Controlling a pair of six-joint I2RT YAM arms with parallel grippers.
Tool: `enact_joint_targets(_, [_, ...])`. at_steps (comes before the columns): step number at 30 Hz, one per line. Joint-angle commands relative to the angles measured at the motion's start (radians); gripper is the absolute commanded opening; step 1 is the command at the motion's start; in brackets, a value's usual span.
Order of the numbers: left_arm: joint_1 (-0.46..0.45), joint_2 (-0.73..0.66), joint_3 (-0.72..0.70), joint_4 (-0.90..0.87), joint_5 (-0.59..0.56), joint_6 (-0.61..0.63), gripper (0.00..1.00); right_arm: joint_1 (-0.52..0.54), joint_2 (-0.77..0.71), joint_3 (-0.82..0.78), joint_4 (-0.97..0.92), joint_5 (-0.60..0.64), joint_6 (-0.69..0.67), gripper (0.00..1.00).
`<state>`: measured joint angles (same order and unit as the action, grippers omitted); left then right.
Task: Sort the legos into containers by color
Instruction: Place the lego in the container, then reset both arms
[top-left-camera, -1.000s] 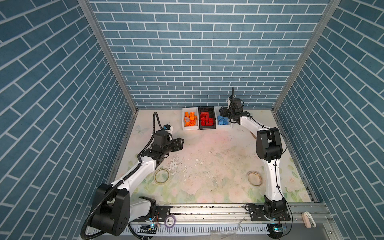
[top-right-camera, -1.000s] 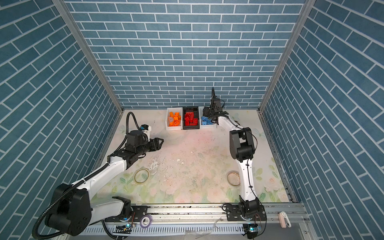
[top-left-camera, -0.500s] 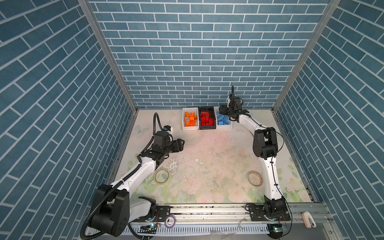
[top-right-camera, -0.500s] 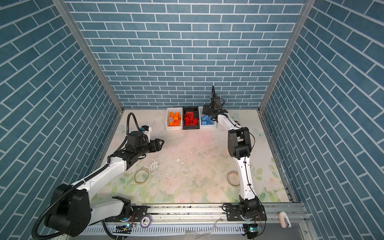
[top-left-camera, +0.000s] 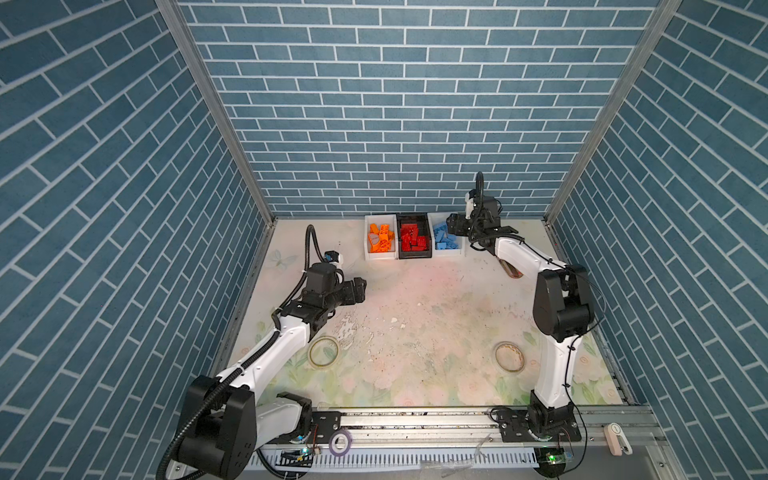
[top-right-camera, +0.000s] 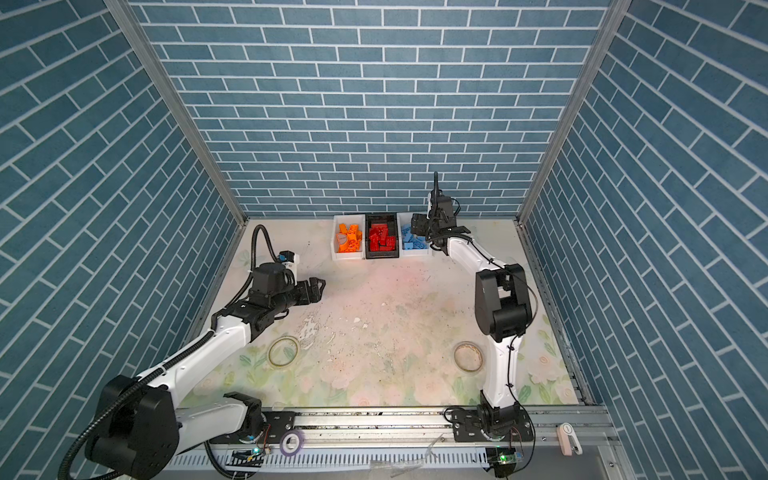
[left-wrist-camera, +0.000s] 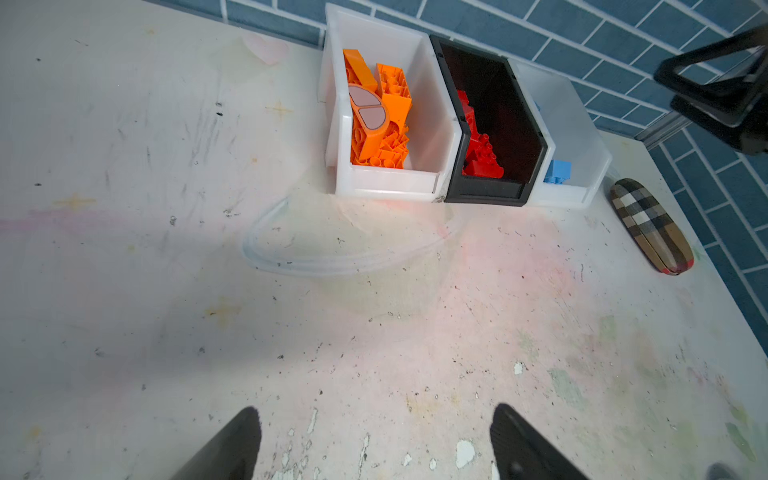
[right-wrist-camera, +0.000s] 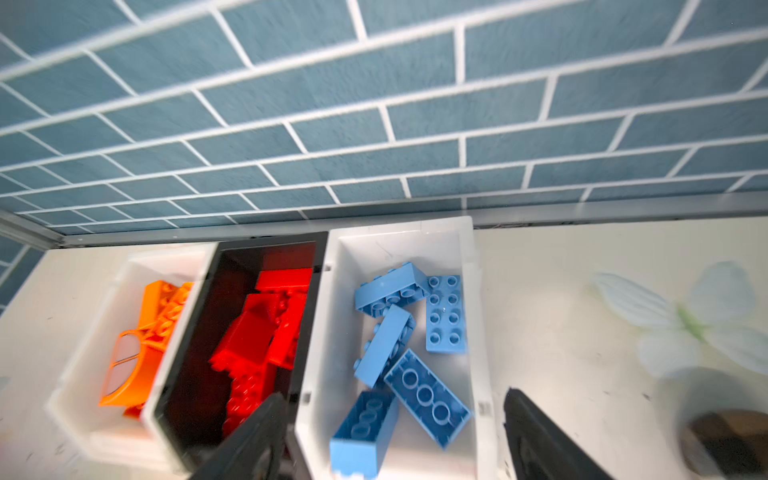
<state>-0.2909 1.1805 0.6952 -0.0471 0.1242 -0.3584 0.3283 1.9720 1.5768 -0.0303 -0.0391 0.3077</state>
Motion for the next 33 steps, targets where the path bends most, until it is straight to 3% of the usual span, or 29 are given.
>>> enact_joint_targets(1, [-0.004, -0.031, -0.008, 0.028, -0.089, 0.026, 0.89, 0.000, -0.109, -0.109, 0.059, 0.050, -0.049, 0.82])
enact_joint_targets(8, [-0.018, -0.092, -0.104, 0.168, -0.250, 0.056, 0.88, -0.002, -0.317, -0.396, 0.182, 0.118, -0.101, 0.83])
enact_joint_targets(14, [-0.021, -0.111, -0.175, 0.311, -0.409, 0.191, 0.89, -0.006, -0.502, -0.655, 0.330, 0.187, -0.151, 0.85])
enact_joint_targets(20, [-0.015, -0.079, -0.306, 0.556, -0.594, 0.357, 0.89, -0.067, -0.685, -0.941, 0.528, 0.207, -0.098, 0.89])
enact_joint_targets(27, [0.030, 0.024, -0.455, 0.935, -0.571, 0.402, 0.89, -0.087, -0.804, -1.140, 0.647, 0.361, -0.172, 0.90])
enact_joint_targets(33, [0.050, 0.124, -0.520, 1.172, -0.555, 0.494, 0.89, -0.114, -0.826, -1.325, 0.906, 0.448, -0.273, 0.96])
